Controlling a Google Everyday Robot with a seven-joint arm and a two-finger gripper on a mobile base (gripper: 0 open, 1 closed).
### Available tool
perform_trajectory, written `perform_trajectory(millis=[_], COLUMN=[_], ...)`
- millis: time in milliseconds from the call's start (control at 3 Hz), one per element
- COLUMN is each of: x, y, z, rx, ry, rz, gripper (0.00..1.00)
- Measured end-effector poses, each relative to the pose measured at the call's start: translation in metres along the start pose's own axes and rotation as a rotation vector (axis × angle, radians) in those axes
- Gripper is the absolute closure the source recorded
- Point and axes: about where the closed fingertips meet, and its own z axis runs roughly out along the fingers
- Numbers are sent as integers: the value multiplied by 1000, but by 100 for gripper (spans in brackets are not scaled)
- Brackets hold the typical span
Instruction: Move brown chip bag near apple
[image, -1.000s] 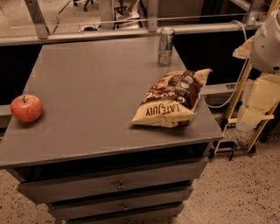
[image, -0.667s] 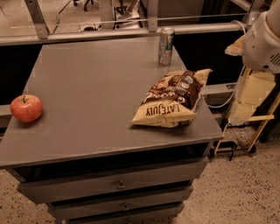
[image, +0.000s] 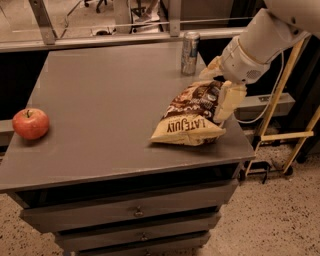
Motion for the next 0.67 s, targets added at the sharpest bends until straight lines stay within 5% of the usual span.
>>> perform_trajectory(millis=[667], x=[-4], y=[-13], z=[38], rx=[-33], ry=[-83], rz=[-21], gripper=[72])
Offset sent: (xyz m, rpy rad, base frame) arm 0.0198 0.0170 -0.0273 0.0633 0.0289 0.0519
